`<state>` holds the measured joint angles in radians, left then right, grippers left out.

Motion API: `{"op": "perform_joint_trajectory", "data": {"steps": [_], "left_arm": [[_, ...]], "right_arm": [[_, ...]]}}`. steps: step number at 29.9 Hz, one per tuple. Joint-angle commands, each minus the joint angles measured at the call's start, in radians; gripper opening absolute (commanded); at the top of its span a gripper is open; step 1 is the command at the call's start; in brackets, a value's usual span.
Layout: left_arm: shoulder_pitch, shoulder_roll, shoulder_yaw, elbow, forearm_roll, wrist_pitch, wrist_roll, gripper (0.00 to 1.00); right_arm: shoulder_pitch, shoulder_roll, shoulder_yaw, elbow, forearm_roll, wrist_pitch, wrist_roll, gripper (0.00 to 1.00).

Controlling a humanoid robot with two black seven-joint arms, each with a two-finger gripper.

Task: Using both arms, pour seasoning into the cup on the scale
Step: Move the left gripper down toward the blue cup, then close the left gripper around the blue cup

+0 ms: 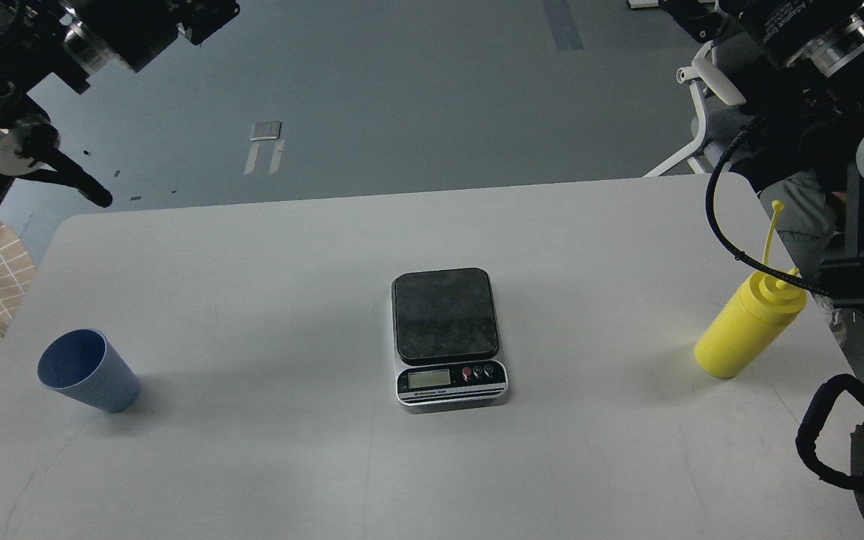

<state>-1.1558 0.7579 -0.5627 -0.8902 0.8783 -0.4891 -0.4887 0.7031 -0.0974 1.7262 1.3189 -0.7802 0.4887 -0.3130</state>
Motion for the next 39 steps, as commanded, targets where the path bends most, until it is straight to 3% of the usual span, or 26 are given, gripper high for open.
{"op": "perform_joint_trajectory", "data": {"steps": [1, 5, 8, 12, 15, 18, 20, 22, 23, 30, 39], "left_arm": [[0.007, 0.197, 0.004, -0.143, 0.270, 0.000, 0.000, 0.98], [0.054, 0.392, 0.042, -0.332, 0.526, 0.000, 0.000, 0.98], [0.091, 0.532, 0.067, -0.435, 0.541, 0.000, 0.000, 0.98], [0.113, 0.624, 0.121, -0.484, 0.544, 0.000, 0.000, 0.98], [0.119, 0.708, 0.246, -0.503, 0.545, 0.000, 0.000, 0.98], [0.119, 0.725, 0.345, -0.500, 0.547, 0.029, 0.000, 0.98], [0.119, 0.745, 0.478, -0.487, 0.547, 0.204, 0.000, 0.98], [0.119, 0.744, 0.573, -0.472, 0.547, 0.339, 0.000, 0.98], [0.119, 0.745, 0.598, -0.470, 0.547, 0.369, 0.000, 0.98], [0.130, 0.729, 0.669, -0.434, 0.547, 0.399, 0.000, 0.98], [0.281, 0.578, 0.676, -0.255, 0.547, 0.455, 0.000, 0.98]], "right_arm": [[-0.010, 0.001, 0.006, -0.001, 0.001, 0.000, 0.000, 1.00], [-0.023, 0.001, 0.007, -0.001, 0.002, 0.000, 0.002, 1.00], [-0.034, 0.002, 0.010, -0.001, 0.002, 0.000, 0.002, 1.00], [-0.037, 0.002, 0.019, -0.001, 0.004, 0.000, 0.002, 1.00], [-0.037, 0.002, 0.026, 0.002, 0.006, 0.000, 0.002, 1.00], [-0.039, 0.002, 0.036, 0.002, 0.006, 0.000, 0.002, 1.00], [-0.050, 0.002, 0.041, 0.005, 0.006, 0.000, 0.002, 1.00], [-0.053, 0.001, 0.041, 0.006, 0.009, 0.000, 0.002, 1.00], [-0.053, 0.001, 0.042, 0.006, 0.007, 0.000, 0.002, 1.00], [-0.053, 0.002, 0.047, 0.006, 0.007, 0.000, 0.002, 1.00], [-0.053, -0.001, 0.053, 0.008, 0.006, 0.000, 0.002, 1.00]]}}
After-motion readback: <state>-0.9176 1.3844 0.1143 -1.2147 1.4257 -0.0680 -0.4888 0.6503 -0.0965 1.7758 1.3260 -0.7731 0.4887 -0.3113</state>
